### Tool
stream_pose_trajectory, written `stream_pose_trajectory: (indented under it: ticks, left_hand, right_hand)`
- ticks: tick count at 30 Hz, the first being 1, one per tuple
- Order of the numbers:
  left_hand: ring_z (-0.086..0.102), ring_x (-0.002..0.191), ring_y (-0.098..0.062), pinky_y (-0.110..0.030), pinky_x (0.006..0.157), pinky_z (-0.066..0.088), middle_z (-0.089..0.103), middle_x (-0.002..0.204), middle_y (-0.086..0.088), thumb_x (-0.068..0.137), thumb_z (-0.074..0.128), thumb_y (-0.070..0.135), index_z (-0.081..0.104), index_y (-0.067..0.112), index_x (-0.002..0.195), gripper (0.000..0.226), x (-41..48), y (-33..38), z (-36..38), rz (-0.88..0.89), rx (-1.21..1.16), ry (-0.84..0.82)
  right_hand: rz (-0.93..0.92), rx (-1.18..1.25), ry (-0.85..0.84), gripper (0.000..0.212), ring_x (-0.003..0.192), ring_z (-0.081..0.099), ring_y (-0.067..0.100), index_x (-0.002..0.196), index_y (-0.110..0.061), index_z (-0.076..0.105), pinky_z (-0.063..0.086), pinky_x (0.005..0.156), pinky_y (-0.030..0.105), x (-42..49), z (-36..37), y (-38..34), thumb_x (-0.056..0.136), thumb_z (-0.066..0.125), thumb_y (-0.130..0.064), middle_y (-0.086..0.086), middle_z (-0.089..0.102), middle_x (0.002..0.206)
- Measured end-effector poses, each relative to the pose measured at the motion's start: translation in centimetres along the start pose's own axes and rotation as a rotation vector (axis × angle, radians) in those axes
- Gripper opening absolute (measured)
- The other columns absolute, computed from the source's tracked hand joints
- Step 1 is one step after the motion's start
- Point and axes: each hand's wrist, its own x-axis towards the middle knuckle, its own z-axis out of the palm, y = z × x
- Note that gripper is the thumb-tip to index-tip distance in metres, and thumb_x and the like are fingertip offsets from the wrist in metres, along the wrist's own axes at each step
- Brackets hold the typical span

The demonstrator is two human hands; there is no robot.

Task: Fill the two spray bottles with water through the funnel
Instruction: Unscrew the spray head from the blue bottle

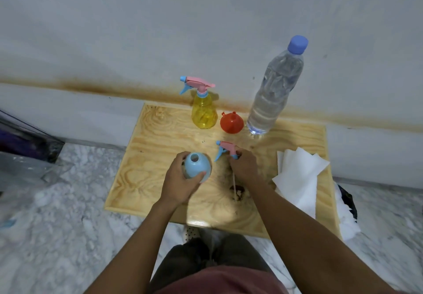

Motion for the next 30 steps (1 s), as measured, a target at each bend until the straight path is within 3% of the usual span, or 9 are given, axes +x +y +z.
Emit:
stream_pose_trajectory:
  ticks: [5, 8, 10, 14, 17, 20, 26, 30]
  left_hand:
    - [0.057, 0.105, -0.002, -0.028, 0.079, 0.056, 0.06, 0.115, 0.011, 0.072, 0.086, 0.024, 0.05, 0.03, 0.114, 0.055, 0.3, 0.5, -0.3, -0.024, -0.02, -0.027]
    - [0.057, 0.102, 0.001, -0.015, 0.076, 0.05, 0.059, 0.111, 0.016, 0.071, 0.087, 0.021, 0.049, 0.03, 0.112, 0.056, 0.3, 1.0, -0.4, -0.051, -0.031, -0.04]
    - [0.056, 0.101, 0.004, -0.008, 0.072, 0.047, 0.059, 0.11, 0.018, 0.071, 0.087, 0.019, 0.049, 0.03, 0.11, 0.055, 0.2, 1.2, -0.4, -0.057, -0.039, -0.048]
    - [0.057, 0.099, 0.001, -0.005, 0.071, 0.044, 0.061, 0.11, 0.011, 0.072, 0.086, 0.018, 0.05, 0.027, 0.11, 0.053, 0.1, 1.4, -0.5, -0.068, -0.04, -0.051]
    - [0.058, 0.1, -0.005, -0.005, 0.071, 0.044, 0.062, 0.112, 0.007, 0.071, 0.086, 0.017, 0.05, 0.026, 0.11, 0.054, 0.2, 1.6, -0.4, -0.075, -0.043, -0.047]
    - [0.058, 0.102, 0.0, -0.005, 0.072, 0.044, 0.063, 0.112, 0.008, 0.07, 0.086, 0.017, 0.051, 0.027, 0.111, 0.055, 0.2, 1.4, -0.4, -0.075, -0.037, -0.042]
    - [0.058, 0.104, 0.002, -0.007, 0.075, 0.045, 0.064, 0.113, 0.008, 0.069, 0.087, 0.016, 0.052, 0.024, 0.111, 0.055, 0.4, 1.0, -0.4, -0.09, -0.044, -0.054]
    - [0.058, 0.104, 0.002, -0.01, 0.077, 0.046, 0.063, 0.113, 0.009, 0.069, 0.087, 0.018, 0.052, 0.023, 0.113, 0.056, 0.4, 0.9, -0.4, -0.091, -0.053, -0.052]
  right_hand:
    - [-0.013, 0.005, 0.014, 0.014, 0.072, 0.056, 0.015, 0.092, -0.006, 0.07, 0.031, 0.05, 0.016, 0.2, 0.1, 0.2, 0.088, 0.065, -0.019, 0.002, 0.062, 0.079]
    - [-0.043, -0.051, 0.01, 0.013, 0.071, 0.054, 0.014, 0.091, -0.005, 0.067, 0.031, 0.05, 0.014, 0.0, -0.3, 0.5, 0.09, 0.064, -0.017, 0.0, 0.057, 0.079]
    - [-0.064, -0.091, 0.028, 0.016, 0.07, 0.055, 0.014, 0.093, -0.006, 0.064, 0.038, 0.054, 0.021, 0.1, -0.7, 0.4, 0.091, 0.062, -0.021, 0.0, 0.058, 0.082]
    - [-0.085, 0.0, 0.103, 0.037, 0.1, 0.061, 0.023, 0.12, -0.01, 0.062, 0.046, 0.08, 0.031, 2.2, -1.6, -1.5, 0.093, 0.059, -0.034, 0.006, 0.065, 0.11]
    - [-0.153, 0.107, 0.14, 0.032, 0.1, 0.06, 0.021, 0.12, -0.011, 0.062, 0.042, 0.083, 0.027, 4.2, -2.0, -4.4, 0.093, 0.061, -0.029, 0.007, 0.068, 0.11]
    - [-0.097, 0.203, 0.154, 0.038, 0.105, 0.053, 0.014, 0.13, -0.011, 0.055, 0.037, 0.09, 0.024, 5.9, -1.6, -6.5, 0.095, 0.059, -0.027, 0.0, 0.06, 0.115]
    - [-0.048, 0.223, 0.221, 0.026, 0.108, 0.058, 0.023, 0.117, -0.01, 0.061, 0.035, 0.085, 0.021, 8.6, -0.2, -7.1, 0.095, 0.059, -0.023, 0.004, 0.063, 0.11]
    - [0.022, 0.184, 0.232, 0.029, 0.116, 0.057, 0.026, 0.12, -0.008, 0.062, 0.039, 0.096, 0.028, 9.6, 0.3, -6.8, 0.097, 0.057, -0.025, 0.01, 0.064, 0.122]
